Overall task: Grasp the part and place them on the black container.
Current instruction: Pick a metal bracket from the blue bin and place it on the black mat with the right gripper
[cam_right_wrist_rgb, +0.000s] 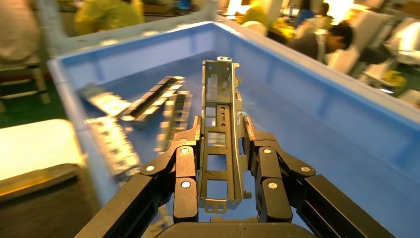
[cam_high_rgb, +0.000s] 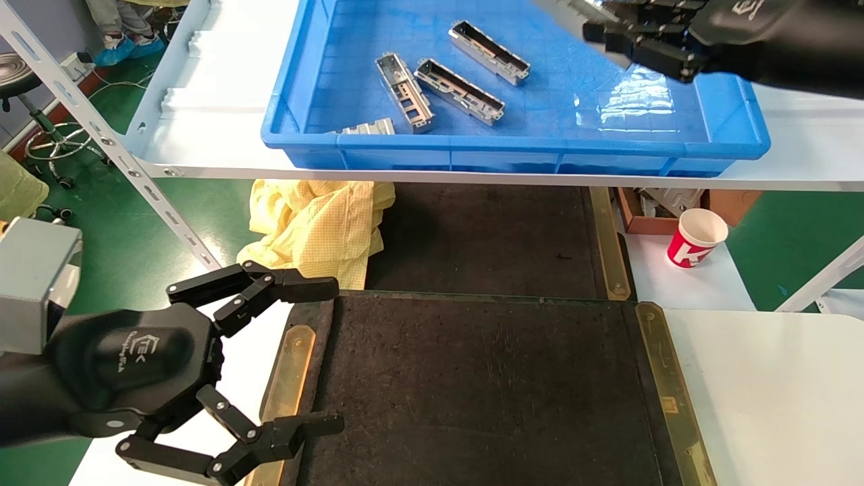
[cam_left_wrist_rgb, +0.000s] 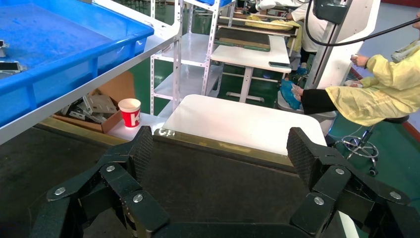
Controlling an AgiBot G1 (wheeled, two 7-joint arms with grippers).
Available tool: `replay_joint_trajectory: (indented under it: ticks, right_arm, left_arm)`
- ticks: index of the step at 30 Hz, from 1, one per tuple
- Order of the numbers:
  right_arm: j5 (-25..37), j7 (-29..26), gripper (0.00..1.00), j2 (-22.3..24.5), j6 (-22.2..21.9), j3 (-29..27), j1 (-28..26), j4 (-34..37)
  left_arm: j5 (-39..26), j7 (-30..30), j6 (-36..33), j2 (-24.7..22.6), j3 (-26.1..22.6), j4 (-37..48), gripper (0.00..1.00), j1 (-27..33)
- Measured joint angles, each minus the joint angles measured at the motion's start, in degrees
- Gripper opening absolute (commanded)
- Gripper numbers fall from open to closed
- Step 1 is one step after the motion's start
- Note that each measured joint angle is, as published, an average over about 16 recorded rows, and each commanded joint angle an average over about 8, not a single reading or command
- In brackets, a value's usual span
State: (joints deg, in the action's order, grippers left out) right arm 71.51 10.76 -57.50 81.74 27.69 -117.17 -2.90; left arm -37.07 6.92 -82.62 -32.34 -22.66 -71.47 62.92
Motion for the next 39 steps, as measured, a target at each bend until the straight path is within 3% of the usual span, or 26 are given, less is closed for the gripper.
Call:
replay_joint_trajectory:
  ticks: [7,13,30,39]
  right_arm:
    - [0.92,-0.08,0.00,1.24,6.68,1.06,0.24,-1.24]
    - [0.14,-0.93,0.00,2.10,9.63,2.11,2.36,-4.75]
    - [-12.54,-5.94,0.00,7.53,9.73,10.28,16.16,-27.46]
    - [-14.68,-1.01,0.00,5.44,8.81,15.96,20.94,-28.75]
  left_arm:
    - [0.00,0.00,0.00,0.00,0.00,0.00,1.00,0.00]
    - [0.00,0.00,0.00,0.00,0.00,0.00,1.00,0.00]
    - [0.00,0.00,0.00,0.00,0.00,0.00,1.00,0.00]
    - [0.00,0.00,0.00,0.00,-0.01,0.00,1.00,0.00]
